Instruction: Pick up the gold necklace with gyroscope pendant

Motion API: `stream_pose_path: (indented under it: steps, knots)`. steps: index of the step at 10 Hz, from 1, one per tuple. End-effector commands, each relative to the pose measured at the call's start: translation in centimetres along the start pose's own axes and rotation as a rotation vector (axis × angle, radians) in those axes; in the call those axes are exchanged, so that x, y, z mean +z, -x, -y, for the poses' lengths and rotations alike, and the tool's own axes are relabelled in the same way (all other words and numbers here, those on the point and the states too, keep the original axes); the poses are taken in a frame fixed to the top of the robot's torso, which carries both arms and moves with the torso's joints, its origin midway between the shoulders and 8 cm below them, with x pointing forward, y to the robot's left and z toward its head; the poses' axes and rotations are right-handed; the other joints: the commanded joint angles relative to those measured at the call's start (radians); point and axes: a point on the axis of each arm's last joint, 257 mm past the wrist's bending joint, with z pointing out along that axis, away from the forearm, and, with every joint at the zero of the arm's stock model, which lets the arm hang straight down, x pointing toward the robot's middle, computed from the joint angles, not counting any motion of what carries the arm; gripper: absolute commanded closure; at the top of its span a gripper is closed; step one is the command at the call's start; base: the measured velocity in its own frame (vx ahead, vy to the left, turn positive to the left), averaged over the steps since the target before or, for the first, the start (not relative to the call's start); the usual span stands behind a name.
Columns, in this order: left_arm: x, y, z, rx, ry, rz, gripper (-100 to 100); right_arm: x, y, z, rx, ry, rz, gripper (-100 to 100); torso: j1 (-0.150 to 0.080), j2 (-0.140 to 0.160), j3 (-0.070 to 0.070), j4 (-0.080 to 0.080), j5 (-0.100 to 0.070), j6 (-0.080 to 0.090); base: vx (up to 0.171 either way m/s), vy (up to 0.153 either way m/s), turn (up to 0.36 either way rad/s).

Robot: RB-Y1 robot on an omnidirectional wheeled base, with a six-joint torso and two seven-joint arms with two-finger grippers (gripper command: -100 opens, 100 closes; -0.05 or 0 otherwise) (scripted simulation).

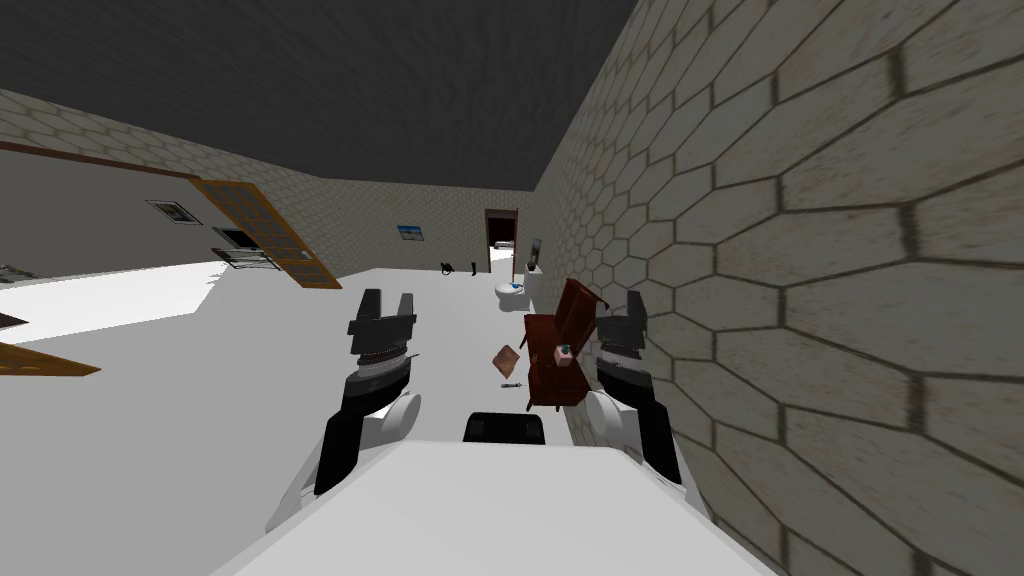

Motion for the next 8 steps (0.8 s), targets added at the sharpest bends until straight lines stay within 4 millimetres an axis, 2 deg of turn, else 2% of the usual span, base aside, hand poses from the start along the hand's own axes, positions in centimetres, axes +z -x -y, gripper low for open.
stream_pose_path:
  steps: [1,4,7,8]
  knots:
    - [0.0,0.0,0.0,0.0,0.0,0.0,0,-0.1,-1.1,1.2,-0.023,-0.026,-0.049,-100,0.0,0.0,0.0,0.0,0.0,0.0,-0.008,0.02,-0.01]
    - [0.0,0.0,0.0,0.0,0.0,0.0,0,-0.5,-3.2,4.2,-0.073,-0.09,-0.134,-100,0.002,0.001,0.0,0.0,0.0,0.0,-0.016,0.04,-0.011]
    - [0.0,0.0,0.0,0.0,0.0,0.0,0,-1.5,-5.7,8.6,-0.145,-0.182,-0.232,-100,0.004,0.0,0.0,0.0,0.001,0.0,-0.014,0.055,-0.01]
    - [0.0,0.0,0.0,0.0,0.0,0.0,0,-1.5,-5.7,8.6,-0.145,-0.182,-0.232,-100,0.004,0.001,0.0,0.0,0.001,0.0,-0.013,0.041,-0.01]
